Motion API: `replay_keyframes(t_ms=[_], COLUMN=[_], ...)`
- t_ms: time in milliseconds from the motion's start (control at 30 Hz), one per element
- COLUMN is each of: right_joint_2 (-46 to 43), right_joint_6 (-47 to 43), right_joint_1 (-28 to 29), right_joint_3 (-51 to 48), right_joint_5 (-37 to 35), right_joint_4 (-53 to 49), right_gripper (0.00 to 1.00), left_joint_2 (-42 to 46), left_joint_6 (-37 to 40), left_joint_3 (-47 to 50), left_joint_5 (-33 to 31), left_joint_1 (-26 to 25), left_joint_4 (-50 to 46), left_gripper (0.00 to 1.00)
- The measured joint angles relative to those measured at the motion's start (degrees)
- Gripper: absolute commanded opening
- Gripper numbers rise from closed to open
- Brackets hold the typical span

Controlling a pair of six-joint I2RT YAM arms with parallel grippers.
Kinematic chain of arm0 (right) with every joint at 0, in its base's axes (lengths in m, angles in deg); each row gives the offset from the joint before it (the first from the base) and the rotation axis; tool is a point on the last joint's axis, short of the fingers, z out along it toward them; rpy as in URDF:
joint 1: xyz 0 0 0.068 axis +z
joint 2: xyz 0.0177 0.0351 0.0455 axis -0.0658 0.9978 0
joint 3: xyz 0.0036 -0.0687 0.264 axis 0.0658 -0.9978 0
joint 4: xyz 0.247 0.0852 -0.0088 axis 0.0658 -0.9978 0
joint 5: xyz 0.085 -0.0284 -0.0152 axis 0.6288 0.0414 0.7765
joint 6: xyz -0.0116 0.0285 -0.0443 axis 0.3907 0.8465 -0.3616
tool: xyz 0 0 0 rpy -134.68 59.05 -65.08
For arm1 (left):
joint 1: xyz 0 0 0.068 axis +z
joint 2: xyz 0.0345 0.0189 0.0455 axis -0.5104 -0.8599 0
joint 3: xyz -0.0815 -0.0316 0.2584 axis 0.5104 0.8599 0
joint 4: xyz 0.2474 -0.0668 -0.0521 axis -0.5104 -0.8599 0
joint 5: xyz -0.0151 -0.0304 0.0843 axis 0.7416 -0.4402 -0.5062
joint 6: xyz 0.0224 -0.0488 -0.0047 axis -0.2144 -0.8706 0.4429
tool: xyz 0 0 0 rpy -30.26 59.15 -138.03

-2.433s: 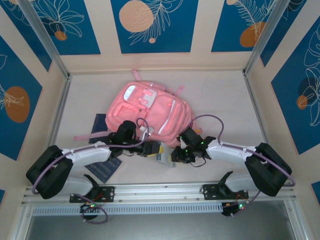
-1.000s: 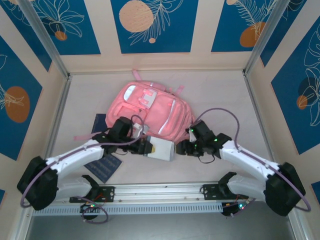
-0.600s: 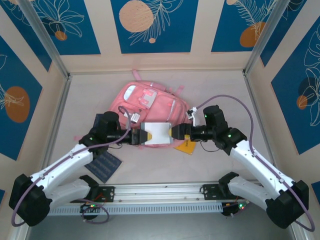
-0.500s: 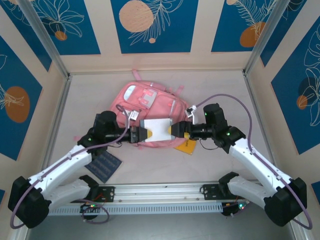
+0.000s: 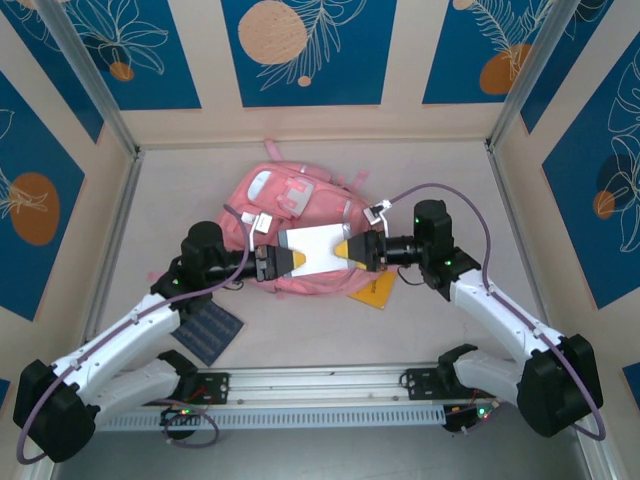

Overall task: Pack the student bag
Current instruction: Open the student bag at the center of the table.

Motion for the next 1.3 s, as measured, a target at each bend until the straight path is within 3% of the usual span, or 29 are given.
replay_keyframes(t_ms=[267, 433, 467, 600, 667, 833, 967, 1100, 1300], right_joint_2=[-1.2, -1.2, -1.2, -2.1, -3.4, -8.9, -12.4, -13.9, -15.5], right_joint_6=[1.7, 2.3, 2.3, 1.9, 1.6, -2.1, -6.3, -8.9, -13.0], right_joint_1=[1.3, 1.2, 1.1, 0.5, -0.4, -4.5, -7.5, -8.3, -8.3], right_joint_3=[-0.3, -0.6, -0.6, -0.7, -1.0, -1.0, -0.8, -0.2, 2.9], right_joint_5=[0.8, 0.1, 0.1, -0.8, -2.1, -12.7, -23.3, -32.0, -45.8], right_joint_4=[4.5, 4.7, 4.9, 3.7, 2.1, -9.3, -21.2, -30.4, -42.0], right_gripper=[0.32, 0.19, 0.18, 0.11, 0.05, 0.02, 0.03, 0.03, 0.03], left_joint_2=[-0.2, -0.6, -0.6, -0.8, -1.1, -4.4, -8.9, -17.1, -32.9], left_joint_6=[-1.7, -2.2, -2.2, -1.2, 0.0, 3.7, 9.0, 14.7, 20.7], left_joint_3=[0.3, 0.3, 0.3, 0.3, 0.0, -3.5, -9.7, -17.3, -31.1], left_joint_5=[1.3, 1.5, 1.5, 0.8, -0.3, -4.9, -13.0, -19.8, -22.4], left_joint_1=[0.0, 0.0, 0.1, 0.1, 0.1, 0.1, 0.2, 0.2, -0.7], left_joint_4=[2.9, 3.5, 3.5, 2.0, -0.3, -9.3, -19.9, -28.3, -35.1], left_gripper=[0.0, 0.0, 0.05, 0.42, 0.54, 0.62, 0.64, 0.65, 0.65])
